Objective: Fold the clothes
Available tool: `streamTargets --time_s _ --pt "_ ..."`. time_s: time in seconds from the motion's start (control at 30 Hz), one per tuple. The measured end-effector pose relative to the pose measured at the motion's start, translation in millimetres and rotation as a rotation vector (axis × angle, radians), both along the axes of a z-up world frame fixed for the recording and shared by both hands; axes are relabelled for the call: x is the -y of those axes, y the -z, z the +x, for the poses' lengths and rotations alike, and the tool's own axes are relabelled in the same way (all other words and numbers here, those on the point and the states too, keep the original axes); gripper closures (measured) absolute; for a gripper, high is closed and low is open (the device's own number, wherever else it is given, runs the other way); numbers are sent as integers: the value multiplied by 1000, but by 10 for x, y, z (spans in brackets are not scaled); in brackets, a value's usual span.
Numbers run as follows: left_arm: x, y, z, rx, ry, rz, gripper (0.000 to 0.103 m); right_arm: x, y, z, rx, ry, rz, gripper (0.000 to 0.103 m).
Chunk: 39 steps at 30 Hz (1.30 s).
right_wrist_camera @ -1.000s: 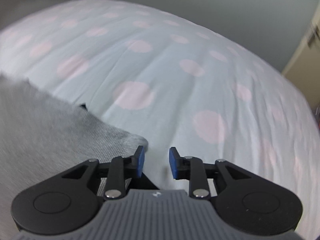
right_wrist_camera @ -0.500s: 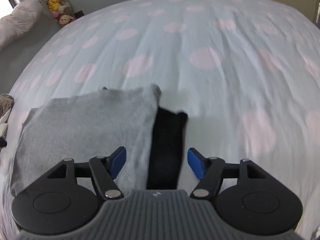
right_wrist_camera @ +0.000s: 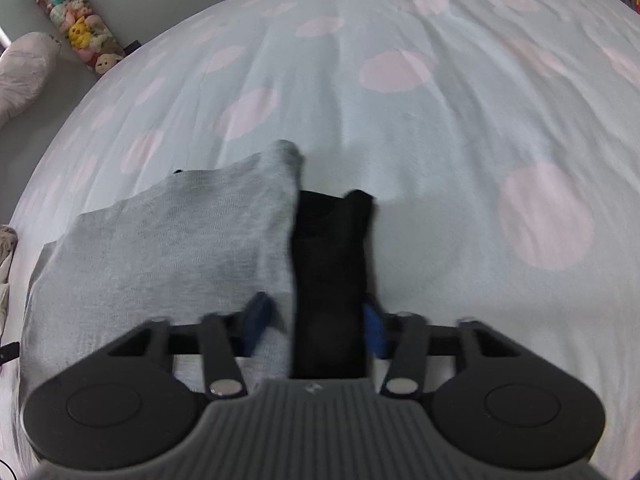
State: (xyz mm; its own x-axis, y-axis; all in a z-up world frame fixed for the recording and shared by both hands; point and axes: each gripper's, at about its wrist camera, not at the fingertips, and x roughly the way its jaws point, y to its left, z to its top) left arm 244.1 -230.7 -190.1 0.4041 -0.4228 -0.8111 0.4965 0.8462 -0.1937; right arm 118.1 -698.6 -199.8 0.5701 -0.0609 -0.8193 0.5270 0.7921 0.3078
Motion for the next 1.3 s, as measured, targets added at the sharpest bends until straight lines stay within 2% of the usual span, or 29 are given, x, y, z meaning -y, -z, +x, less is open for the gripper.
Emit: streamTargets --time_s 0.03,0.07,0.17,0.43,0.63,0.8,1.0,1.3 --pt "7 9 10 0 2 2 59 -29 -7 29 -2 -3 -8 76" --pt "16 10 13 2 7 5 59 -57 -14 57 -4 -6 -16 85" --pt "28 -12 22 11 20 4 59 -135 -97 107 -24 -9 -54 87" --pt "-30 -106 50 19 30 -51 59 -444 -645 219 -1 -43 -95 88" --pt "-44 -168 36 26 57 -65 59 -872 -1080 467 16 -81 -97 89" --pt "-116 -204 56 18 60 -124 59 -1308 -1302 720 44 -132 -102 89" --pt "-176 -199 104 0 65 -168 59 -1830 -1337 1115 45 -207 -86 89" --pt "-246 -158 204 -29 42 -204 59 -2555 -1003 1684 8 -345 -34 89"
